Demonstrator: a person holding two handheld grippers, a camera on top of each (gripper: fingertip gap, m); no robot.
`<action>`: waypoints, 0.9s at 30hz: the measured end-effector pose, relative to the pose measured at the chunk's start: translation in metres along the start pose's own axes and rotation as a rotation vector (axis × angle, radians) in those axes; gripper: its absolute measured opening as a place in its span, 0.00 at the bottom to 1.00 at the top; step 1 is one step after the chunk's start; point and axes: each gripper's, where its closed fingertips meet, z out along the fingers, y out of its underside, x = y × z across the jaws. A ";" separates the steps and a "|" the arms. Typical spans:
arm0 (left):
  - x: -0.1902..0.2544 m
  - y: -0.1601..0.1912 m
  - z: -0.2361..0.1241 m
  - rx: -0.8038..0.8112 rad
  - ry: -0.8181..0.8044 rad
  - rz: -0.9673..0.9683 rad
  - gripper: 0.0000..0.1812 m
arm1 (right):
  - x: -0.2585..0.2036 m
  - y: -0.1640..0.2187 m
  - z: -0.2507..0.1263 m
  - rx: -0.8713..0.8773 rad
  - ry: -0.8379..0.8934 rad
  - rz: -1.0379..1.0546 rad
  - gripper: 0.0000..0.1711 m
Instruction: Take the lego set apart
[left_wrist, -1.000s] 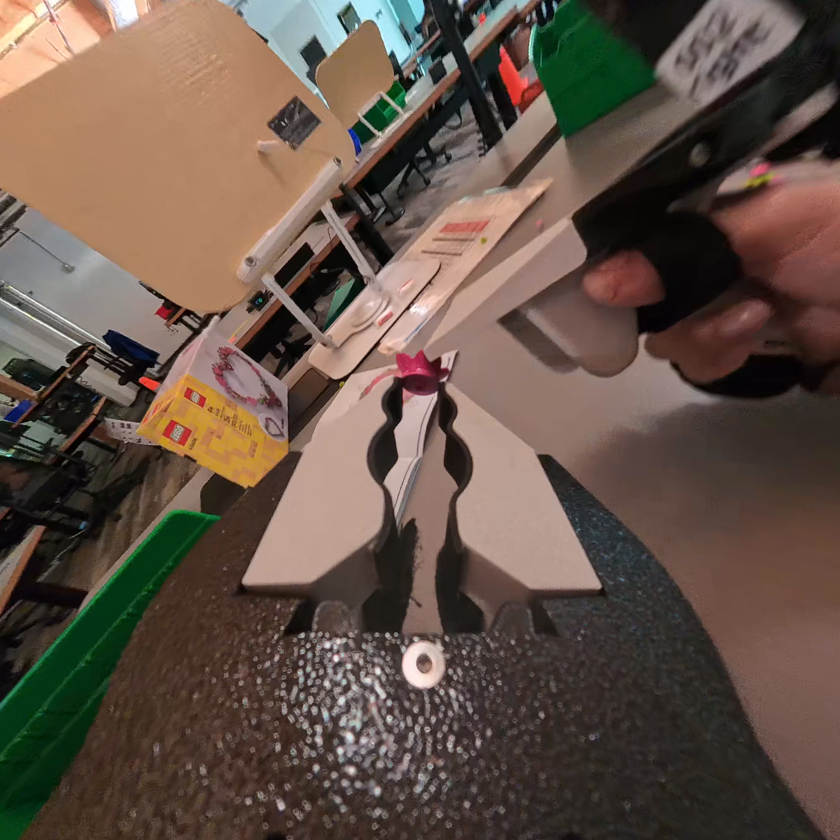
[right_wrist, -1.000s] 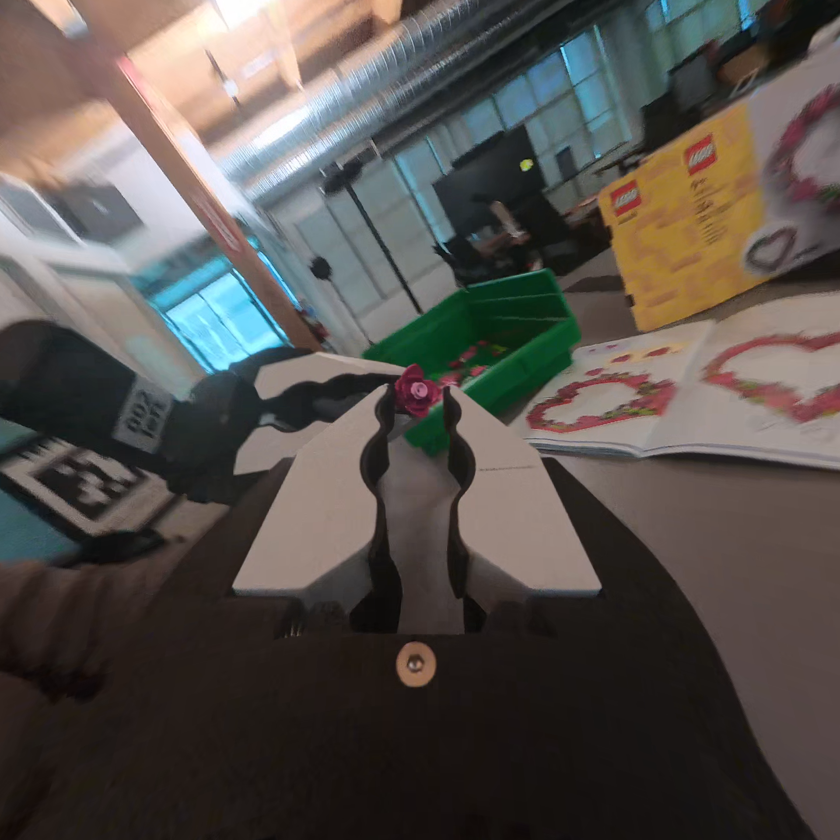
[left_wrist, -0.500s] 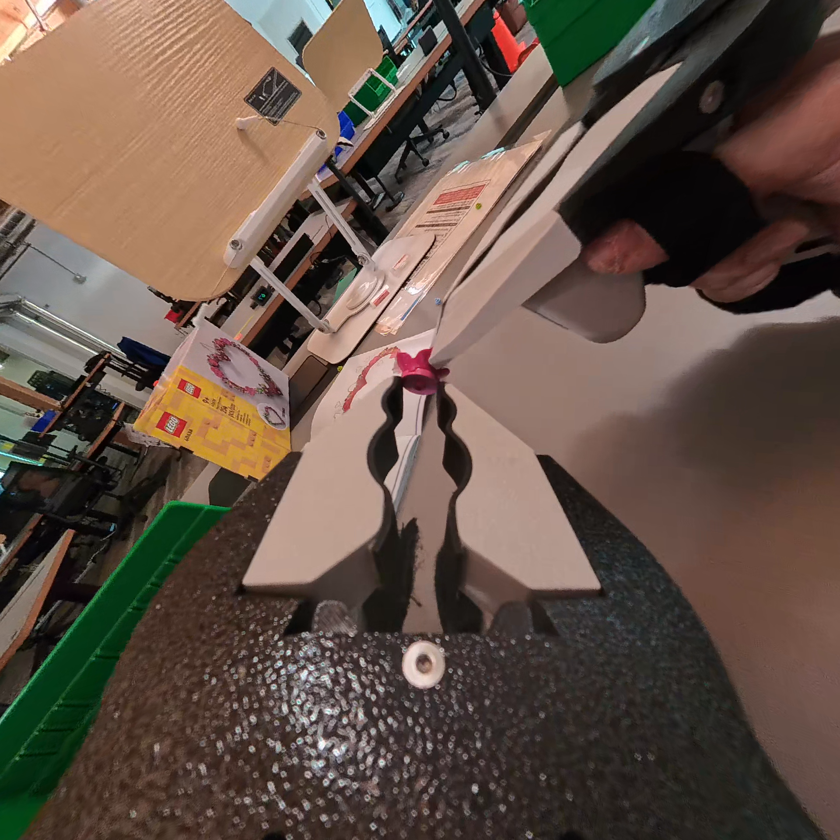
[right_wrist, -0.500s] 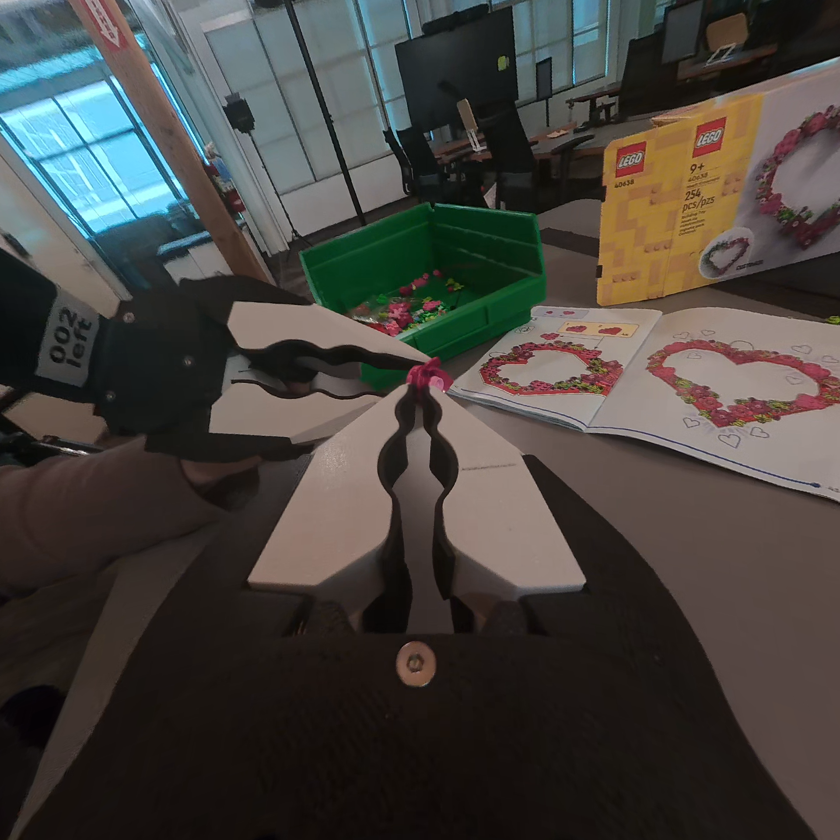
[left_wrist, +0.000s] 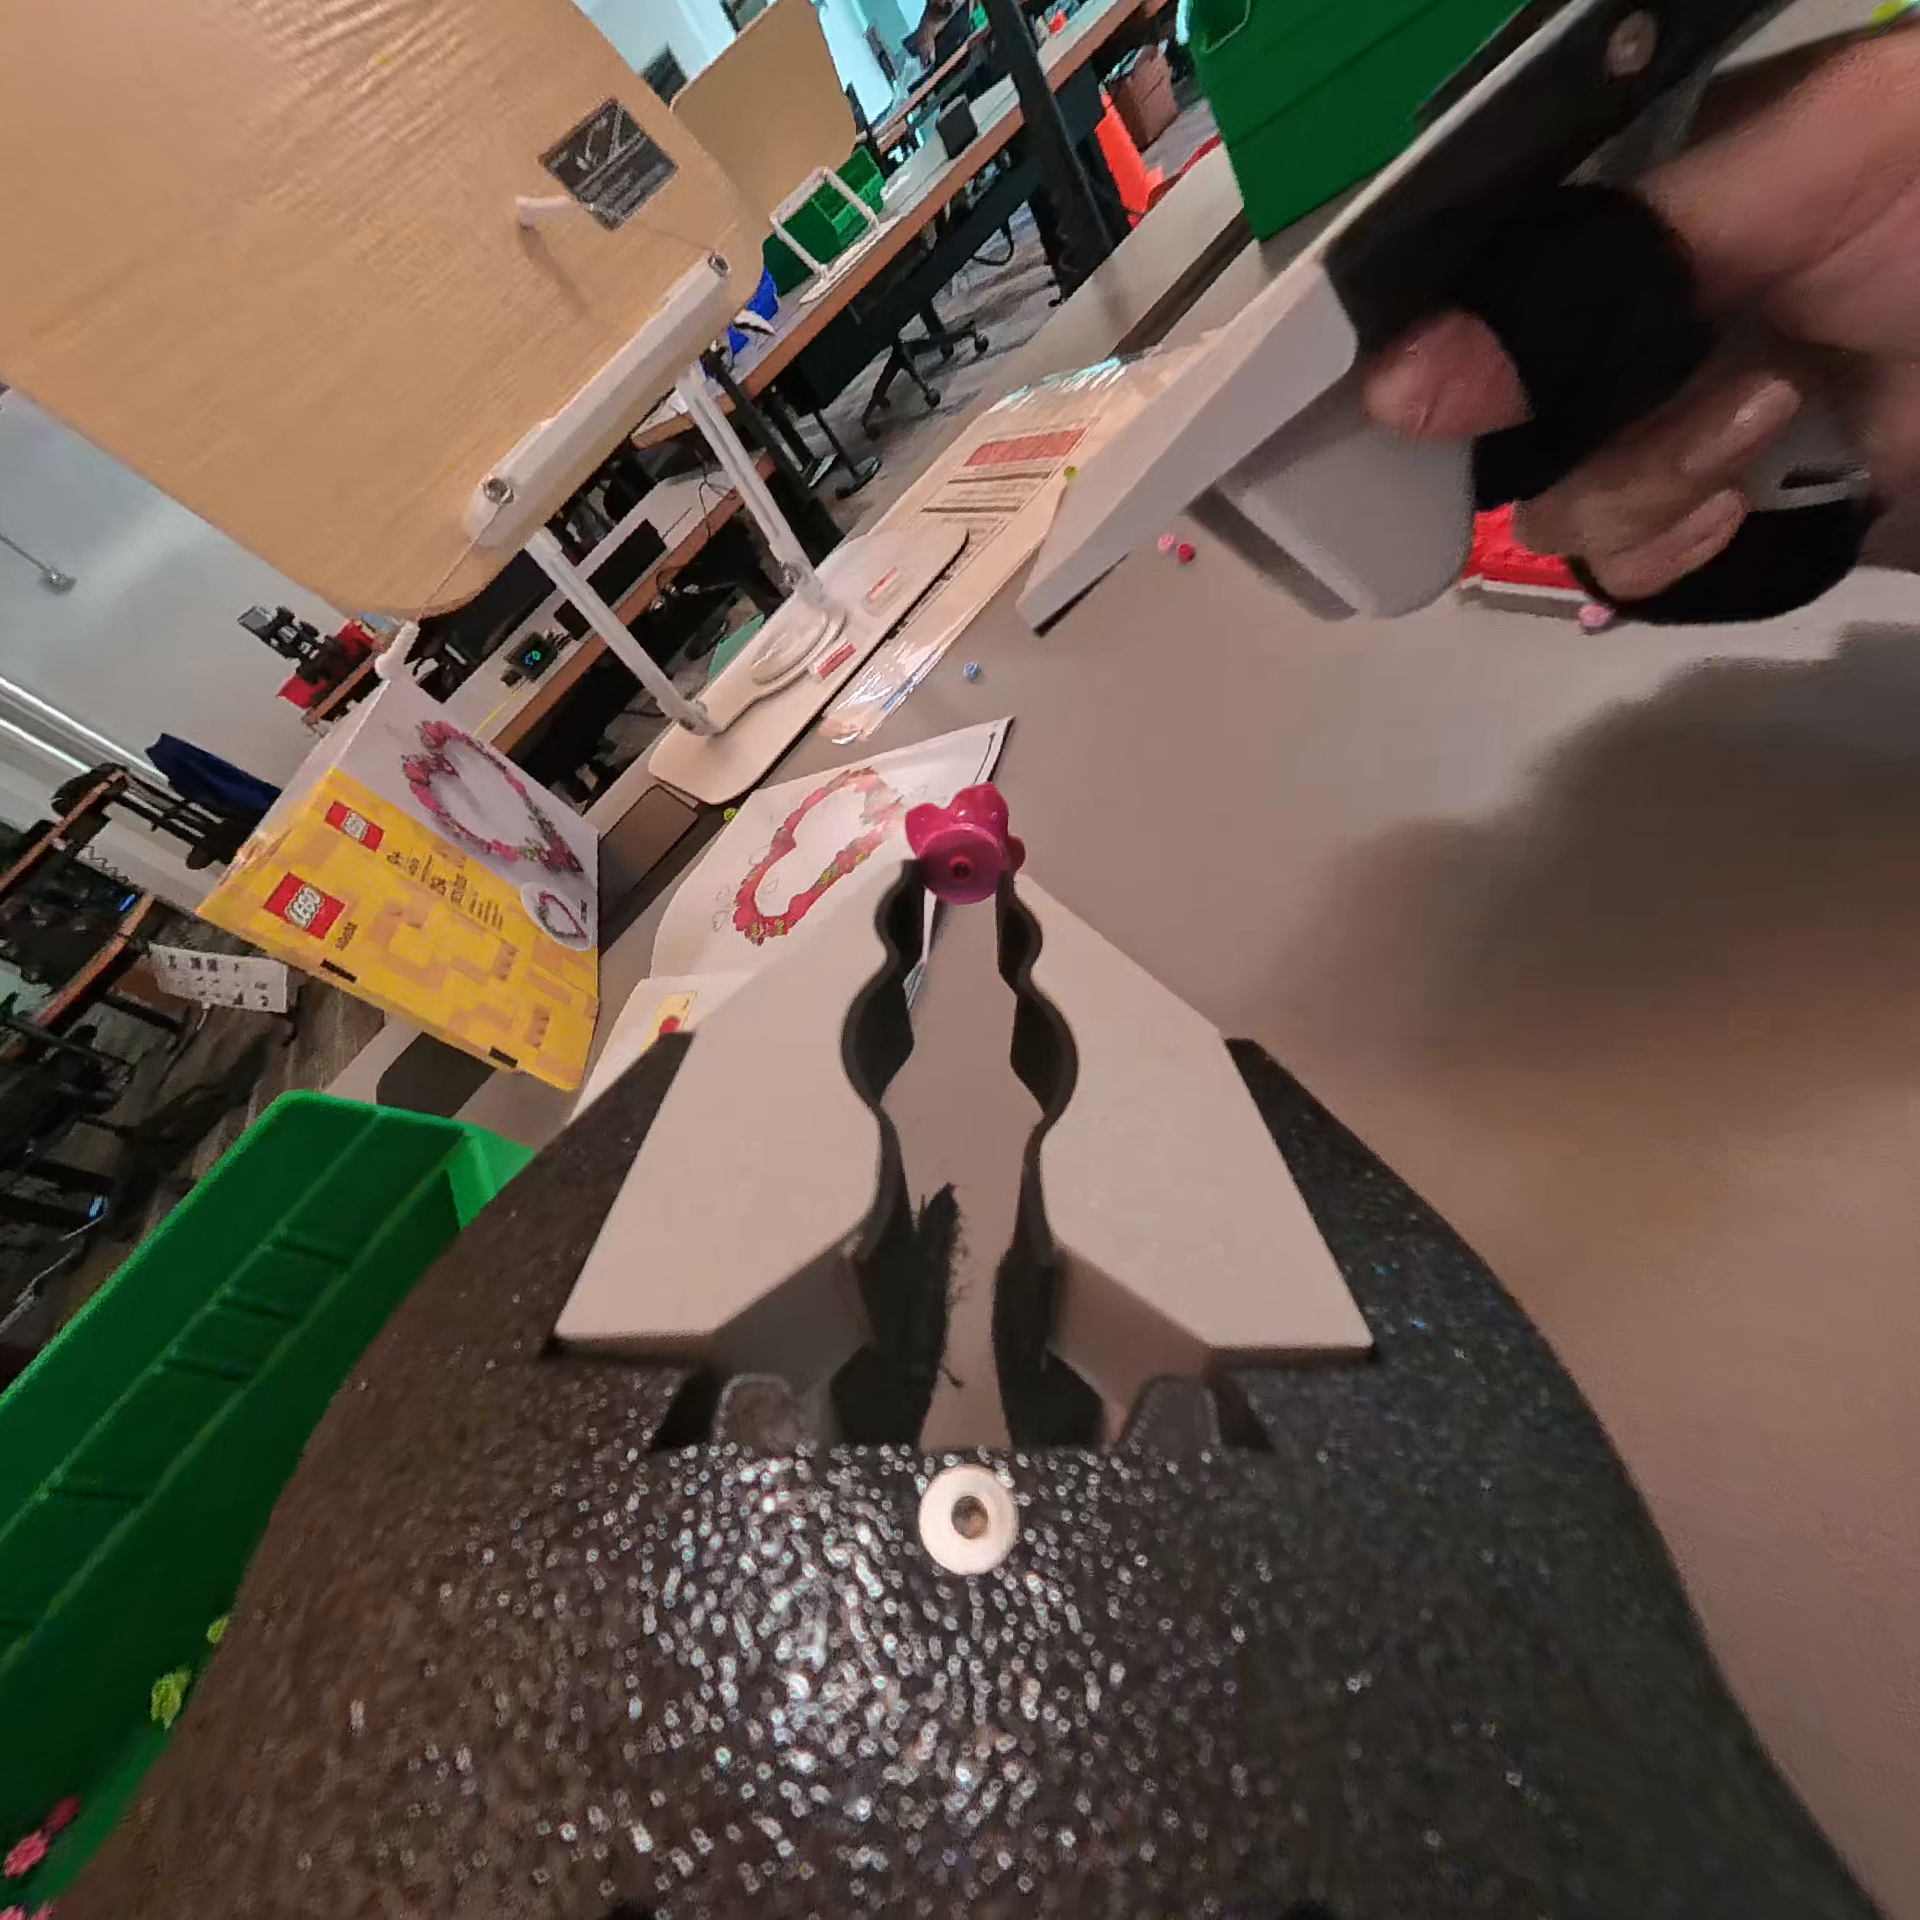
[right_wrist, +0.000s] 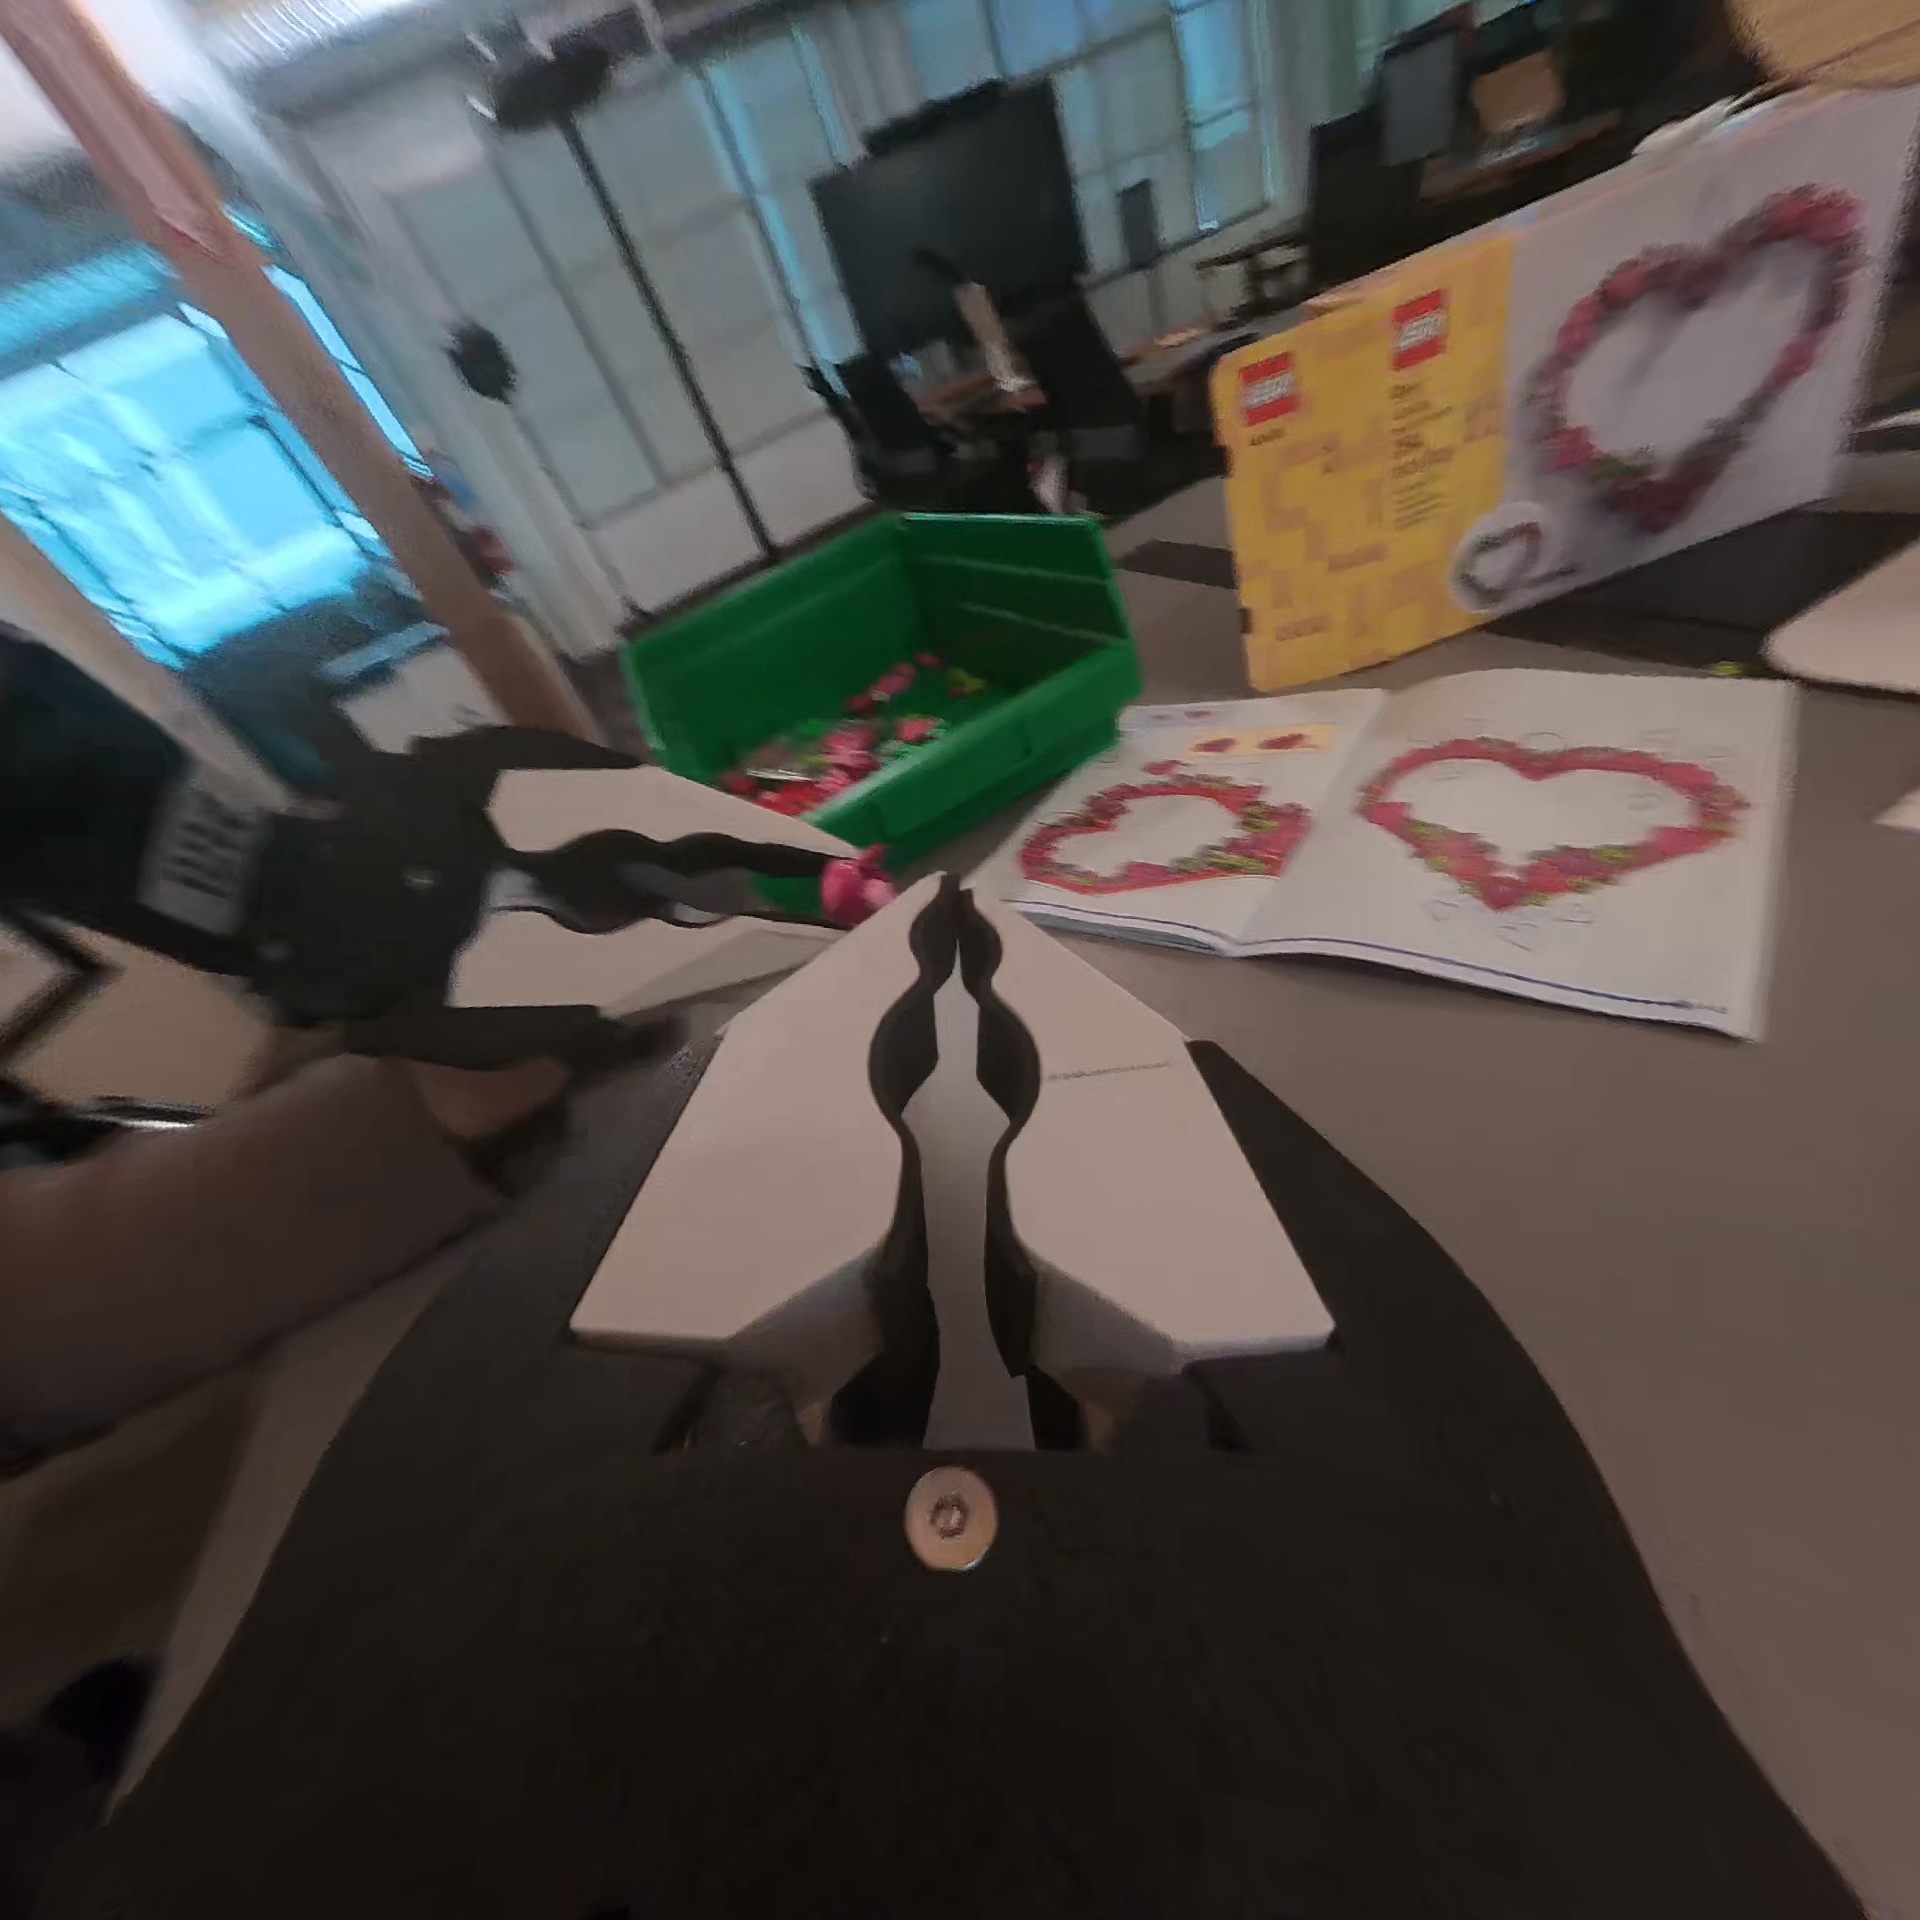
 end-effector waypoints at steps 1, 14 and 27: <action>0.001 -0.001 0.000 0.006 0.001 0.008 0.06 | -0.008 0.002 0.003 -0.009 -0.061 0.032 0.00; 0.012 -0.010 -0.001 0.060 0.036 0.022 0.06 | -0.026 0.017 0.015 -0.075 -0.134 0.026 0.01; 0.014 -0.015 -0.002 0.103 0.078 -0.070 0.09 | -0.022 0.015 0.015 -0.088 -0.051 -0.086 0.00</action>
